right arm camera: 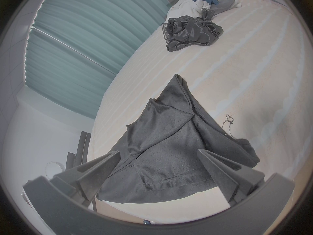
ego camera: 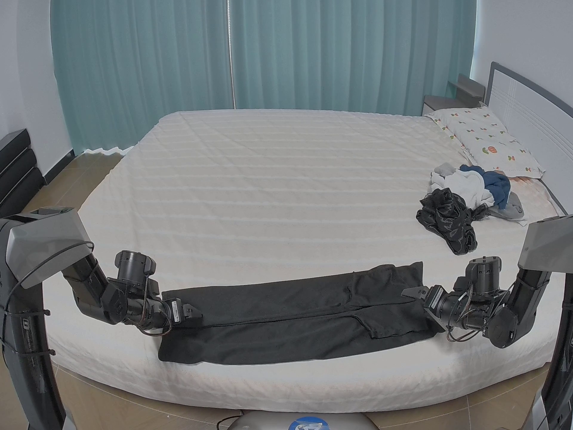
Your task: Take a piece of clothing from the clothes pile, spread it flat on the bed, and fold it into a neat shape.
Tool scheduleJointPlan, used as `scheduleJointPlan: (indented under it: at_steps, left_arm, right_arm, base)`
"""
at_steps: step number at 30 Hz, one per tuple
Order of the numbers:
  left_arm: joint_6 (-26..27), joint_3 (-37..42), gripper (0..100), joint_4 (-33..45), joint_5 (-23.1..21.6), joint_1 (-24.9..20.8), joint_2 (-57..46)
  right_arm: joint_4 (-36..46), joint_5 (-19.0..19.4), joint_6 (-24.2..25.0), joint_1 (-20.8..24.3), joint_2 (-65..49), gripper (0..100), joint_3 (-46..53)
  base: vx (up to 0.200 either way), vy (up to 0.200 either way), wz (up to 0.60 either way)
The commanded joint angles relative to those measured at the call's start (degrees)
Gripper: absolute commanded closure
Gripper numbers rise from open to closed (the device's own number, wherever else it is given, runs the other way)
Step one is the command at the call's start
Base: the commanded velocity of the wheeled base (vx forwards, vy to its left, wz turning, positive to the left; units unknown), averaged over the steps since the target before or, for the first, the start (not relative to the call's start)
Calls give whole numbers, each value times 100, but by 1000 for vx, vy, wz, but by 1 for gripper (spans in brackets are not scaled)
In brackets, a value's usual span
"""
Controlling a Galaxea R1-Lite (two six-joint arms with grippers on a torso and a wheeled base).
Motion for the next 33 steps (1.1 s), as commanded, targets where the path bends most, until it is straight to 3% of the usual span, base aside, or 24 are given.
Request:
scheduleJointPlan:
  at_steps: [1,2,3,28,33]
  left_arm:
    - [24,-6,0,-16,-28,-2,77]
    - [50,3,0,-16,-36,-2,77]
    - [76,29,100,-34,-36,-2,68]
    - [-64,117,100,-42,-19,24,-73]
    - [-135,64,100,-42,-19,24,-73]
  right_arm:
    - [-2,4,-2,13,1,0,0]
    - [-2,4,-2,13,1,0,0]
    - [-2,4,-2,13,1,0,0]
    - [-2,4,51,13,-61,0,9]
    - [-2,4,51,13,-61,0,9]
  base:
    - [0,0,0]
    - [0,0,0]
    - [0,0,0]
    - [0,0,0]
    - [-200,0,0]
